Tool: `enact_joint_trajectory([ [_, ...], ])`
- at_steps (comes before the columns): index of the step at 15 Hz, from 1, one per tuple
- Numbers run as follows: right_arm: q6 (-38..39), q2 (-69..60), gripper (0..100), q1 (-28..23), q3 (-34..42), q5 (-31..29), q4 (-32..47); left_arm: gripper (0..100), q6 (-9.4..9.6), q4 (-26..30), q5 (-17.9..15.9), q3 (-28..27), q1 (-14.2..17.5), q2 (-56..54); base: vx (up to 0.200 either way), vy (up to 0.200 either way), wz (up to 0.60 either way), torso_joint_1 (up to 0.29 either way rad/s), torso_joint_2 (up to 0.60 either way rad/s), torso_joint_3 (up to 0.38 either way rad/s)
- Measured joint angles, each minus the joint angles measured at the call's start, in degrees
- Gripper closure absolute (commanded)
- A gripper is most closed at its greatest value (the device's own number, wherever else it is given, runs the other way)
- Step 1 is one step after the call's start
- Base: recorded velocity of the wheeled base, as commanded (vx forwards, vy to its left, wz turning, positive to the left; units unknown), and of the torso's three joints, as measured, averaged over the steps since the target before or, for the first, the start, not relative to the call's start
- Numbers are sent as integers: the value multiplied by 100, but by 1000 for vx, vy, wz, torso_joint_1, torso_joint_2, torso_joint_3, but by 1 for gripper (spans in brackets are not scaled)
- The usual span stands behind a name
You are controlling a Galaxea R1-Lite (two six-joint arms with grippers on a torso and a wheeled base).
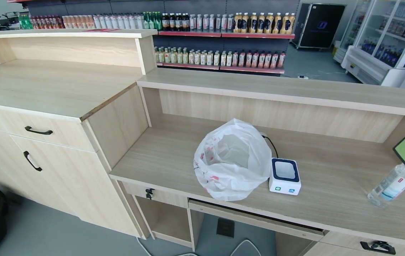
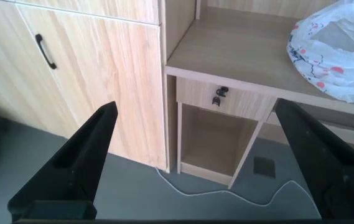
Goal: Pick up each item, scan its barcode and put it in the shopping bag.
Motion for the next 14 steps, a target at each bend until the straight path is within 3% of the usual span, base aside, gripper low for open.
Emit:
enact_joint_trajectory([
  [2,835,107,100,-282,15,1640,-560,0,0,-5,-2,2,0,0,0,0,0,0,0,0],
  [4,1840,325,100,-730,84,2708,-1298,0,0,-5,0,2,-5,0,0,0,0,0,0,0],
  [8,2620,1057,100,-1237,163,3040,-1887,0,0,-5,0,2,-2,0,0,0,0,0,0,0],
  [10,3103,1560,100,-1428,266,3312,-2582,0,0,-5,-4,2,-2,0,0,0,0,0,0,0],
  [14,3312,2398,100,-1563,675,3462,-3233,0,2,-5,-2,2,-2,0,0,0,0,0,0,0],
])
